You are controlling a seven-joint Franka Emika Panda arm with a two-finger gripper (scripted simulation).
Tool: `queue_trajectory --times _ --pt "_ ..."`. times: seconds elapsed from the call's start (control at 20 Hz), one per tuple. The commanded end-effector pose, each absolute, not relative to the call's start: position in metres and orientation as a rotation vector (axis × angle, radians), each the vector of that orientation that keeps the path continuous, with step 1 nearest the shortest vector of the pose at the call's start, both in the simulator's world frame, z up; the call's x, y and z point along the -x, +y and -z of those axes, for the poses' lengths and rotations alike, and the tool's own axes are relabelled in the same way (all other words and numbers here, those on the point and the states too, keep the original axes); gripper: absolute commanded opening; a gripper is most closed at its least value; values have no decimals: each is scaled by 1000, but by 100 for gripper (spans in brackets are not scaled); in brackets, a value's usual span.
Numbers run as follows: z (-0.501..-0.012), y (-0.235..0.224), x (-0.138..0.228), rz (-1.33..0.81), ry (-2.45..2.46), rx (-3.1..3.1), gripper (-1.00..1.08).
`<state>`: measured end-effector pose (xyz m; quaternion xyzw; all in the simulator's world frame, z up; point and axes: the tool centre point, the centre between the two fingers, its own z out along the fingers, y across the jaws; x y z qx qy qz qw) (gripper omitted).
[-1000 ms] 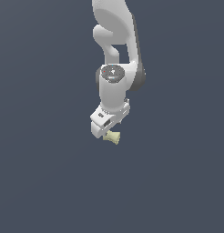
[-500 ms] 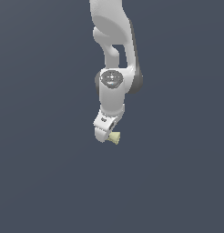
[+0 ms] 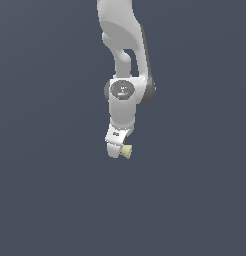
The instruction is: Pick up the object and move it to a goal position.
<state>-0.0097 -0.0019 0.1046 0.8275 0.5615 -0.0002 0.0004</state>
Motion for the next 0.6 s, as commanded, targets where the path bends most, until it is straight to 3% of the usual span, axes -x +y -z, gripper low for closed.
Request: queue_trajectory --times 0.0,0.55 --pt "-103 -2 10 0 1788 -2583 100" --pt "-85 -2 11 0 1793 -2580 100"
